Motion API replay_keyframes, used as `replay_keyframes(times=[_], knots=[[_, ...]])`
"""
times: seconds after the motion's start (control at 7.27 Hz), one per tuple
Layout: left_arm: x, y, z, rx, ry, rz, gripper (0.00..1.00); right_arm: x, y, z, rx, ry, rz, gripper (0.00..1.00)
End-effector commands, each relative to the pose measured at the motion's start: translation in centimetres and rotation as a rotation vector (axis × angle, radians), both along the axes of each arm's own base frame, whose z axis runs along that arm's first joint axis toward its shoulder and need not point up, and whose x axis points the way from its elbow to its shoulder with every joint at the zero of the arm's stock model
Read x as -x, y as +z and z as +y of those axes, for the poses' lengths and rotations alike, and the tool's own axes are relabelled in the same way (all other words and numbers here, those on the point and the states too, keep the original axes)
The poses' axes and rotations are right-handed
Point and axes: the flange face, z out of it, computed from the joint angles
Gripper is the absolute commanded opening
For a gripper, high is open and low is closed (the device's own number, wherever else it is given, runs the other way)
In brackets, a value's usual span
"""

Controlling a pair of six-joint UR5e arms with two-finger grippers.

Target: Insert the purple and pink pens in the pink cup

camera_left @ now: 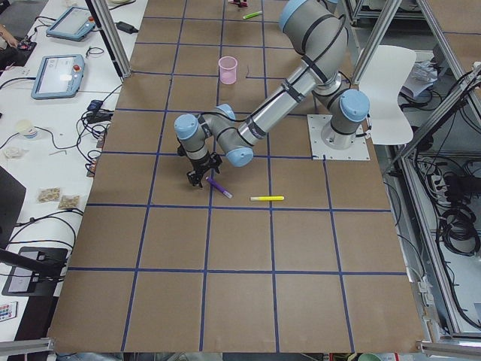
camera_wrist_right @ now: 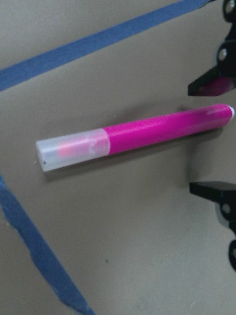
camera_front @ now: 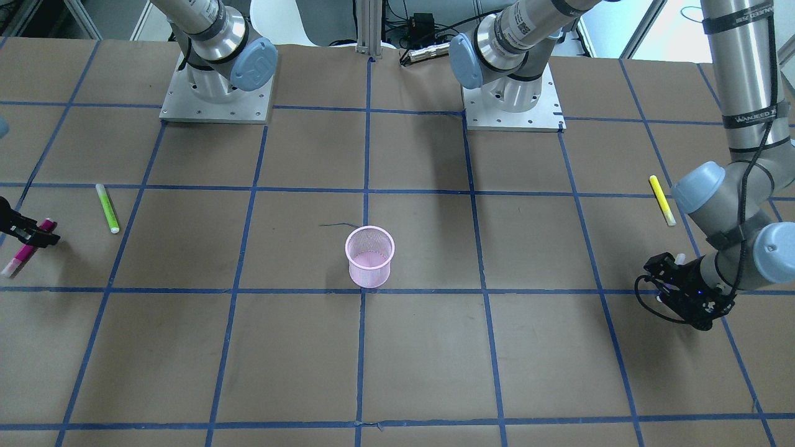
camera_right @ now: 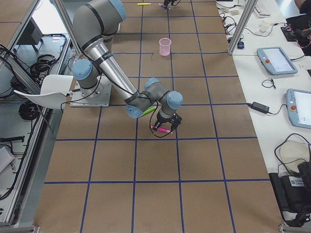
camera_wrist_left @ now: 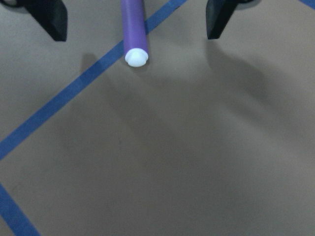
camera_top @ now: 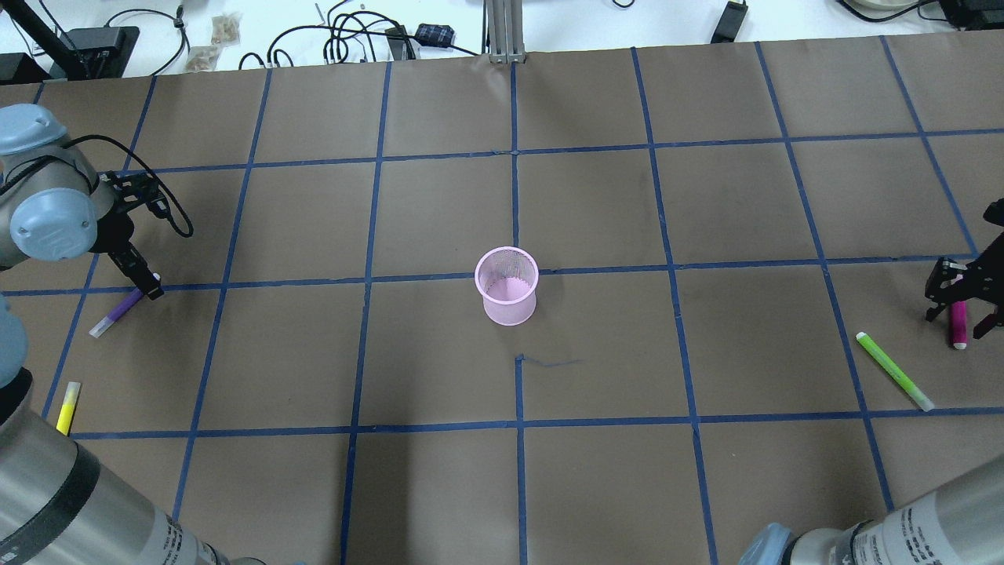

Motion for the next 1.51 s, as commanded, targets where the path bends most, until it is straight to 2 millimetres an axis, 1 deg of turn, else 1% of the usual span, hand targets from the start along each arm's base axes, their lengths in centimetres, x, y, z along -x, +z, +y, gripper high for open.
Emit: replay_keyframes(times=[0.0,0.14,0.28,0.41,0.55,0.69,0.83,0.96,1.1,1.24,1.38], knots=[[0.0,-0.3,0.0,-0.003,0.005,0.002,0.93,0.0,-0.1,0.0,-0.002,0.002,-0.004,0.63],[0.0,-0.3,0.0,-0.001,0.005,0.002,0.87,0.0,-0.2,0.0,-0.004,0.002,-0.004,0.47],[0.0,-0.2,0.0,0.0,0.005,0.001,0.82,-0.1,-0.2,0.1,-0.007,0.002,-0.007,0.25],[0.0,-0.1,0.0,0.002,0.005,0.001,0.72,0.0,-0.2,0.1,-0.009,0.002,-0.009,0.05],[0.0,-0.2,0.0,0.0,0.005,0.001,0.63,0.0,-0.2,0.1,-0.009,0.009,-0.013,0.0],[0.0,-0.2,0.0,0.0,0.009,-0.001,0.57,0.0,0.0,0.1,-0.005,0.015,-0.012,0.0],[0.0,-0.4,0.0,-0.002,0.01,0.002,0.52,0.3,0.8,-0.2,0.006,0.015,-0.001,0.0],[0.0,-0.2,0.0,0.001,0.011,0.0,0.31,0.5,1.8,-0.4,0.005,0.017,0.021,0.0],[0.0,-0.2,0.0,0.001,0.014,0.0,0.29,0.5,4.0,-1.0,0.007,0.007,0.017,0.0],[0.0,0.0,0.0,0.006,0.025,-0.002,0.13,-0.9,6.4,-2.4,-0.017,-0.024,-0.05,0.0],[0.0,0.5,0.0,0.015,0.027,-0.005,0.0,-3.7,8.6,-4.8,-0.025,-0.052,-0.081,0.0]])
